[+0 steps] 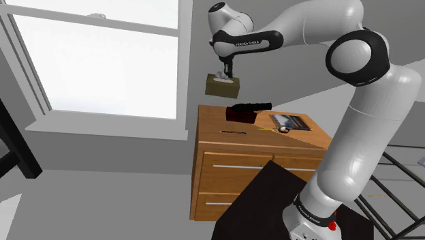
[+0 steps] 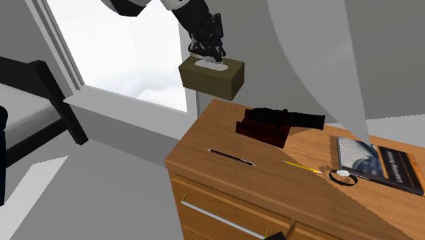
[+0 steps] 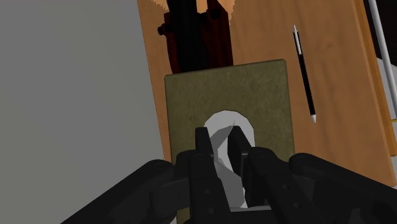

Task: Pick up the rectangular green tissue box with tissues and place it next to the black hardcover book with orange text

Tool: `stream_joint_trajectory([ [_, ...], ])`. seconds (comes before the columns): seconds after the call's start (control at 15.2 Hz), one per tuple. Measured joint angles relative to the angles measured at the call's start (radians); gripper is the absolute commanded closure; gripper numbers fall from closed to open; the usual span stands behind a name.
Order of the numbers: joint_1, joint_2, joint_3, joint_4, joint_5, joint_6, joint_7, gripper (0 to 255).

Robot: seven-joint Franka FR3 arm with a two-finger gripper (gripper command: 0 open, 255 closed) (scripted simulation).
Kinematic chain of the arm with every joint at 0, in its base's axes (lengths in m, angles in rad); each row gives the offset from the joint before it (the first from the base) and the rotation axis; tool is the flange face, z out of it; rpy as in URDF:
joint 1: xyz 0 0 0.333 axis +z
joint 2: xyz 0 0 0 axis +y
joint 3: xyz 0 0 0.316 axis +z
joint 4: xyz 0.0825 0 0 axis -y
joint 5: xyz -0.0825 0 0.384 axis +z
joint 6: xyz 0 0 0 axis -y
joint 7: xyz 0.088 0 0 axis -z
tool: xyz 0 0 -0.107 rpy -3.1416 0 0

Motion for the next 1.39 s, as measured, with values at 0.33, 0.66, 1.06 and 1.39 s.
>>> stream_joint_trajectory([
  [0.33,-0.022,-0.097,-0.019,-0.107,-0.006,0.029,-0.028,255],
  [0.66,-0.061,-0.255,-0.062,-0.292,-0.026,0.094,-0.075,255],
  [1.06,-0.107,-0.433,-0.124,-0.483,-0.063,0.158,-0.143,255],
  [1.39,-0.148,-0.555,-0.187,-0.581,-0.097,0.186,-0.224,255],
])
